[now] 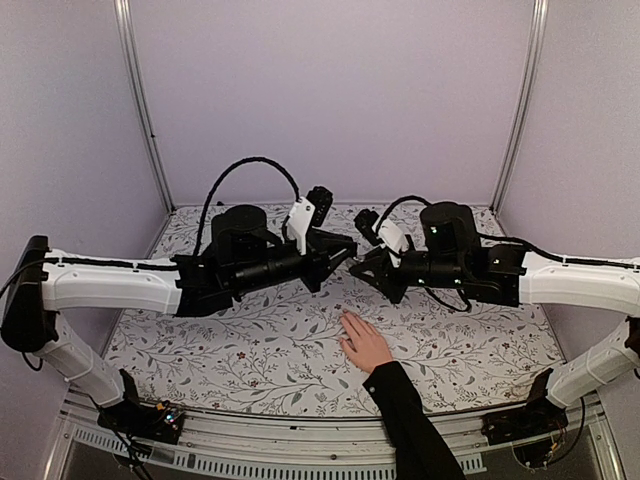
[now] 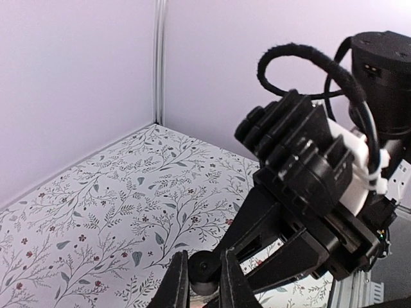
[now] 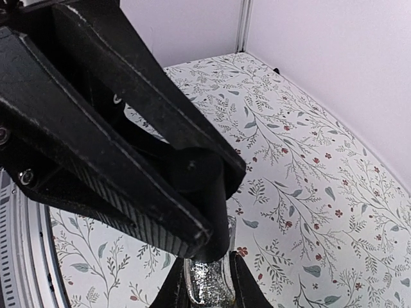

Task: Paint the nails
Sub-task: Unscrew the nail polish bottle.

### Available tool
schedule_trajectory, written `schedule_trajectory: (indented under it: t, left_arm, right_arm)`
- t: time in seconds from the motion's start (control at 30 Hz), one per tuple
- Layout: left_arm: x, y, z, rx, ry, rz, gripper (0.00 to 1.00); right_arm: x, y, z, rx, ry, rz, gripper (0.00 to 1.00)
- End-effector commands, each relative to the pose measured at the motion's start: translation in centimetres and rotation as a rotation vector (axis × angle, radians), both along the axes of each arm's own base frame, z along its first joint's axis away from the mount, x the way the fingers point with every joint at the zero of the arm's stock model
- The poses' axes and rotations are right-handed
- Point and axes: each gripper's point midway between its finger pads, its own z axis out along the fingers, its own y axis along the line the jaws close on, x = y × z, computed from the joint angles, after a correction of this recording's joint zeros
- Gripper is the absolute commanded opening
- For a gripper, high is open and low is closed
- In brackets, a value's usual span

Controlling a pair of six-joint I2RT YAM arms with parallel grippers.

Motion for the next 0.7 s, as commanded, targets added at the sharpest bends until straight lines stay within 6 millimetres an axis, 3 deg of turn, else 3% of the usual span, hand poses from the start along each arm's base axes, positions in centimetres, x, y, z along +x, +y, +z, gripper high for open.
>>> schedule_trajectory:
  t: [0.0,0.13,0.33,0.67]
  left_arm:
    - [1.1,-1.0,-0.3,0.000,0.076,0.120,0.00]
    - [1.5,-0.9,-0.8,0.015,0.102,0.161,0.00]
    - [0.8,-0.7,0.0,0.012,0.104,0.076,0.03]
    - [-1.2,0.7,2.0,-0.012,0.075,-0.117,0.39]
  right_arm:
    - [1.6,0.7,2.9,0.078,-0.065,-0.064,0.00]
    - [1.6,0.6,3.0,0.079,-0.070,-0.064,0.00]
    - [0.3,0.5,1.9,0.068,-0.043,-0.006,0.00]
    - [-2.8,0.5,0.4,0.069,0.022,0.130,0.00]
